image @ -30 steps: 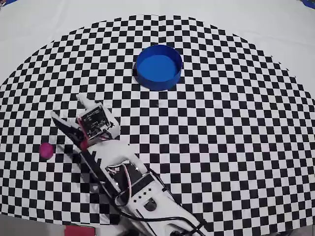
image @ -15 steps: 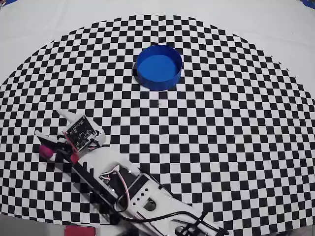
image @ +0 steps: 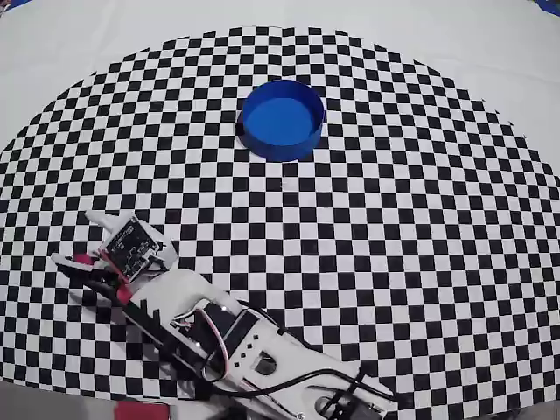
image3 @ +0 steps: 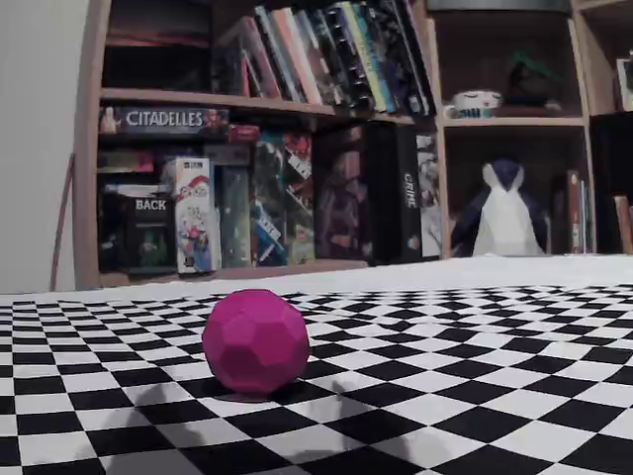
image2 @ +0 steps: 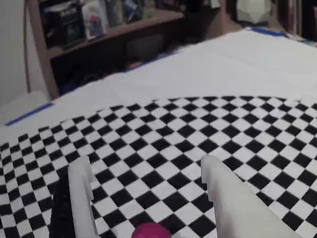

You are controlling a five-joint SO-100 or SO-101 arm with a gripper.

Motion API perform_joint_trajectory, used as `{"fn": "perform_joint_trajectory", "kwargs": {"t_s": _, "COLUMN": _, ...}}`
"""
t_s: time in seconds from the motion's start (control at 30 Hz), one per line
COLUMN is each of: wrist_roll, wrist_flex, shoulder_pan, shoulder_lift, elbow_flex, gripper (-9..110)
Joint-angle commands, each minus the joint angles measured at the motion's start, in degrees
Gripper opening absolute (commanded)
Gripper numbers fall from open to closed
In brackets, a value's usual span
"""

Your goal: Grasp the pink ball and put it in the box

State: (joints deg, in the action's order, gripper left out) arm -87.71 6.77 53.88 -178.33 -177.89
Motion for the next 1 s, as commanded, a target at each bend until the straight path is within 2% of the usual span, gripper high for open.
{"fn": "perform_joint_trajectory", "kwargs": {"t_s": 0.0, "wrist_roll": -0.7, "wrist_flex": -1.0, "shoulder_pan": 1.5, "shoulder_lift": 0.8, "elbow_flex": -0.4, "gripper": 25}}
{"fn": "perform_joint_trajectory", "kwargs": {"t_s": 0.5, "wrist_roll": -0.7, "wrist_flex": -2.6, "shoulder_pan": 3.3, "shoulder_lift": 6.5, "elbow_flex": -0.4, "gripper": 25}}
{"fn": "perform_joint_trajectory", "kwargs": {"t_s": 0.77, "wrist_roll": -1.6, "wrist_flex": -9.5, "shoulder_pan": 3.3, "shoulder_lift": 14.8, "elbow_flex": -0.3, "gripper": 25}}
{"fn": "perform_joint_trajectory", "kwargs": {"t_s": 0.97, "wrist_roll": -1.7, "wrist_flex": -9.8, "shoulder_pan": 3.3, "shoulder_lift": 19.0, "elbow_flex": 0.4, "gripper": 25}}
